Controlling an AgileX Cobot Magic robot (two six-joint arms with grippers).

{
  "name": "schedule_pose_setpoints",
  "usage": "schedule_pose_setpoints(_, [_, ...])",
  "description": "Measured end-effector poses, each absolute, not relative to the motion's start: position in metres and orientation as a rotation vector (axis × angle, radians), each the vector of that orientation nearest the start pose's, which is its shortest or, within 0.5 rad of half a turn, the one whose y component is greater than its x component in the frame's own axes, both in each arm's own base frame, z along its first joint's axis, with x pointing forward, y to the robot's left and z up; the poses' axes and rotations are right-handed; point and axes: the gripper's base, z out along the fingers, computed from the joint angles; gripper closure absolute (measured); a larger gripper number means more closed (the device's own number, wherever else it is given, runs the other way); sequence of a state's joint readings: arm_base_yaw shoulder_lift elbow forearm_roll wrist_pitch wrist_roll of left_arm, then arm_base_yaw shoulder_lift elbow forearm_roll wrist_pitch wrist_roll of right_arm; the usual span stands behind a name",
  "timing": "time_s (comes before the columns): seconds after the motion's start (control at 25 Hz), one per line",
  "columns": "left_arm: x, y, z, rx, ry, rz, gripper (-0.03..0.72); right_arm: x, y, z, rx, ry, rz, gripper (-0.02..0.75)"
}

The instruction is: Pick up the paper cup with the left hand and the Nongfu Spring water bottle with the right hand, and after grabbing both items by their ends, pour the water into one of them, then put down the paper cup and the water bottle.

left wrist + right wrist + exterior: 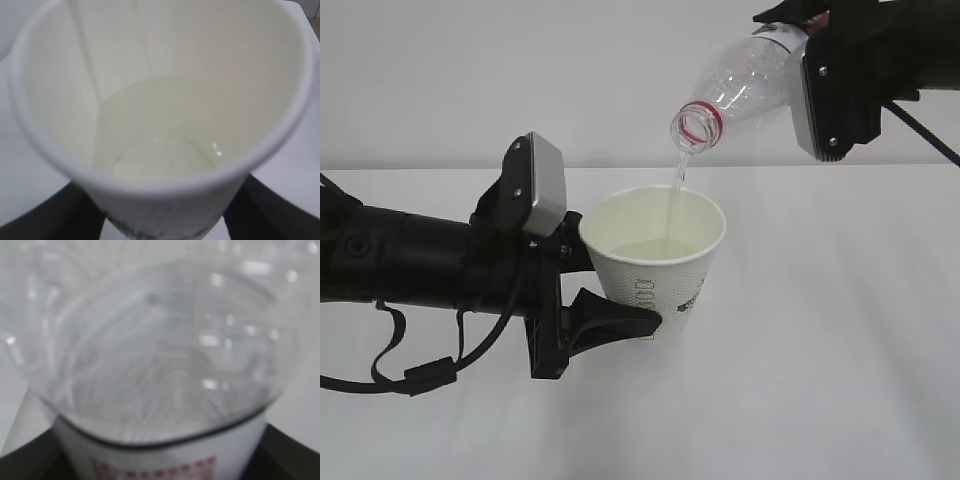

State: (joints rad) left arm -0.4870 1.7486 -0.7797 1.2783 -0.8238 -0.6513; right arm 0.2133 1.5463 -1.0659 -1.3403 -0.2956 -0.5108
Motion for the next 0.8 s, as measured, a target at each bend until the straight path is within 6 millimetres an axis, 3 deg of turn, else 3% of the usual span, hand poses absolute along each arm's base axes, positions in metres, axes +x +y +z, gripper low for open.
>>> schedule_pose_setpoints(0.8, [0.2516, -0.2055, 0.1790, 1.353, 1.565, -0.821, 0.200, 0.3410, 0.1002, 0.3027, -1.786, 0.834, -0.833, 0.216])
